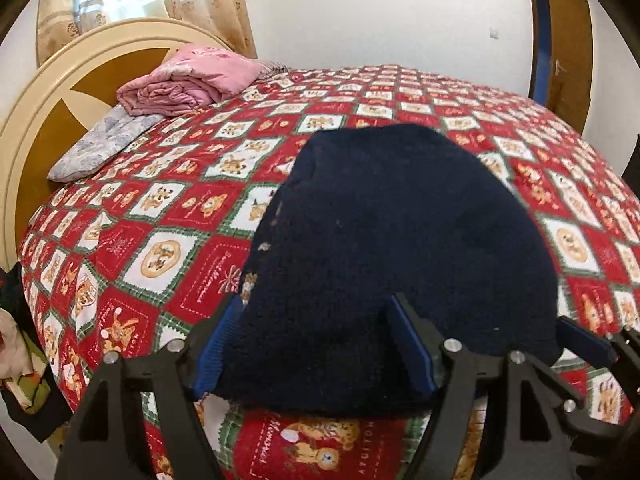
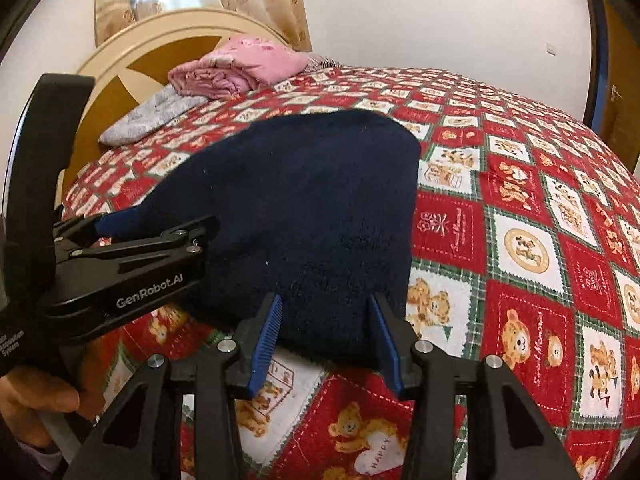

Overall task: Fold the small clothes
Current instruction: 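Press the folded navy bundle flat with both tools, then open them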

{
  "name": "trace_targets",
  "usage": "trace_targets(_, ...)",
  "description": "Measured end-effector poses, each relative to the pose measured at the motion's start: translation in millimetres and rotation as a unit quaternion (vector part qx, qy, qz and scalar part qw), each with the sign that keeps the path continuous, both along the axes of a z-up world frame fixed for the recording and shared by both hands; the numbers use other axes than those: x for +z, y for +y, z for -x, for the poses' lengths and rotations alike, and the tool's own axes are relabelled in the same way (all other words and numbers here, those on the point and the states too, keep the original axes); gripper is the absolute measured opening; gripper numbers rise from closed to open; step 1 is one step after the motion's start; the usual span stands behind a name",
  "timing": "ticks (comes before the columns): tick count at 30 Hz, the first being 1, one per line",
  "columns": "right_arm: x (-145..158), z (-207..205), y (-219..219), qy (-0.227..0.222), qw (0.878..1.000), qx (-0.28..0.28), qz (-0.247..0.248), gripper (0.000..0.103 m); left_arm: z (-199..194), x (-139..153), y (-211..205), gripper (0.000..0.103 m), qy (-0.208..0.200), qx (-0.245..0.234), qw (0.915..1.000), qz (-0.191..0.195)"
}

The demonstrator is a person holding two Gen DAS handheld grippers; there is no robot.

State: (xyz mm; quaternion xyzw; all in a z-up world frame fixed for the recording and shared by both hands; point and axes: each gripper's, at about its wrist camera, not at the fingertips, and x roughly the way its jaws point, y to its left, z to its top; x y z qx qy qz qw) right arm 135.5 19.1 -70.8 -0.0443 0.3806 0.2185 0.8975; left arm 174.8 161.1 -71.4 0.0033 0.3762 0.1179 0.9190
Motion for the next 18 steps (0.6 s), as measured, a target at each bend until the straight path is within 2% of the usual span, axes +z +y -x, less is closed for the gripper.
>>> trace_targets(6, -8.1, -14.9, -0.7, 0.034, 0.999, -0.001, -0.005, 0.047, -5.1, -6.9, 0.0, 0.08, 0.006, 0.002, 1.0, -0.006)
trace_targets(14, -11.4, -25.6, 13.6, 0.037, 0.999, 0.005, 0.028, 0.049, -24.4, -13.4, 14.1, 0.085, 0.016, 0.012, 0.9988, 0.043)
trace_targets(18, -11.1, -22.7, 9.6, 0.034, 0.999, 0.005, 0.02, 0.049, -19.5, -11.7, 13.4, 0.085, 0.019, 0.006, 0.9986, 0.049)
